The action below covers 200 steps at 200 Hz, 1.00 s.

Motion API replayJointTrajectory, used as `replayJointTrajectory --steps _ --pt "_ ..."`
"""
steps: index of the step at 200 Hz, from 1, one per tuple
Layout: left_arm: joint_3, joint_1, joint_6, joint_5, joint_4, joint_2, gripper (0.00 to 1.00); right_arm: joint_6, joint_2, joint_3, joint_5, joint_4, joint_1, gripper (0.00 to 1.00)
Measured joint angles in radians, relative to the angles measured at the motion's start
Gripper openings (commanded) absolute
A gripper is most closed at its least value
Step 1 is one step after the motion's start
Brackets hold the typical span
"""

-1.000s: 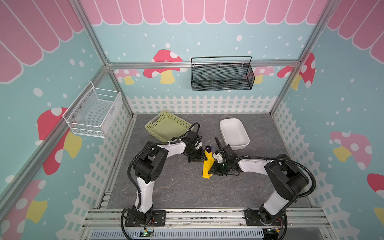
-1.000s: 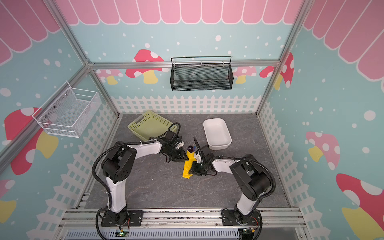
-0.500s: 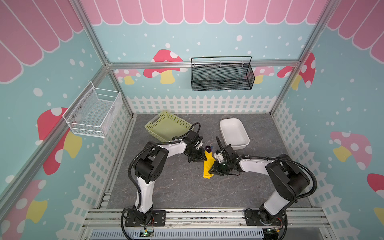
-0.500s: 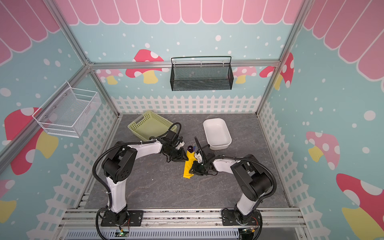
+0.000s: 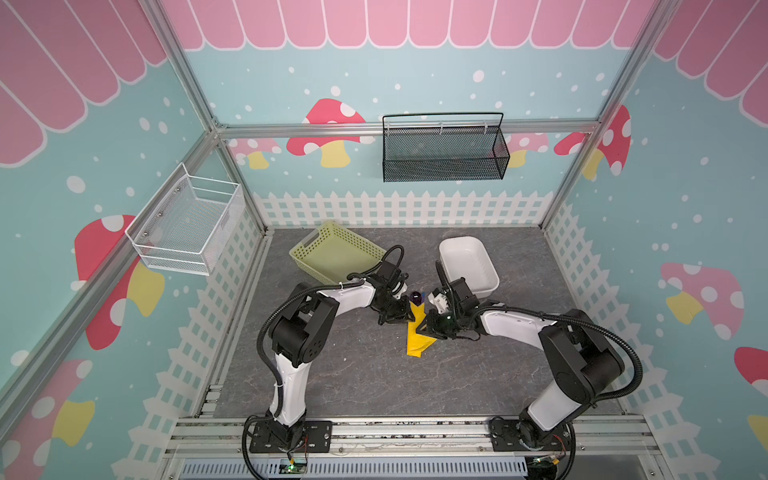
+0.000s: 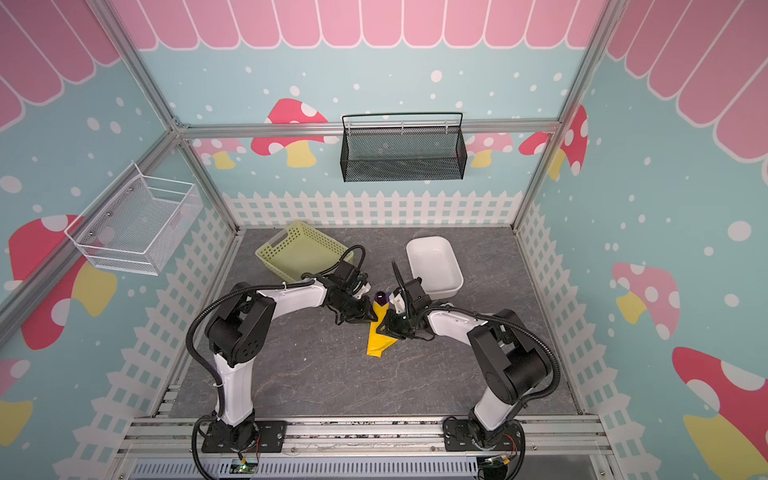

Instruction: Place the utensils on the paper napkin and roll it up

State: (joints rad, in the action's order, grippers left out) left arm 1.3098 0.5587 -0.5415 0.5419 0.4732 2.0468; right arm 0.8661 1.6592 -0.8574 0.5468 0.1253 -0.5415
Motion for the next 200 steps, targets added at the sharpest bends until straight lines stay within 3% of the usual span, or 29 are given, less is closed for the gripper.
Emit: replayJointTrajectory --steps 55,122,200 --pt "0.000 0.000 0.000 0.000 0.000 0.000 0.28 0.001 0.101 -0.011 0.020 -0.028 0.020 0.26" --pt "-0.007 0.005 -0.003 -0.008 -0.008 -0.010 0.31 -0.002 0.105 0.000 0.030 -0.052 0.026 0.29" --pt "-0.134 0.009 -0.039 0.004 -0.039 -0.097 0.36 -0.023 0.109 0.014 0.032 -0.066 0.032 0.19"
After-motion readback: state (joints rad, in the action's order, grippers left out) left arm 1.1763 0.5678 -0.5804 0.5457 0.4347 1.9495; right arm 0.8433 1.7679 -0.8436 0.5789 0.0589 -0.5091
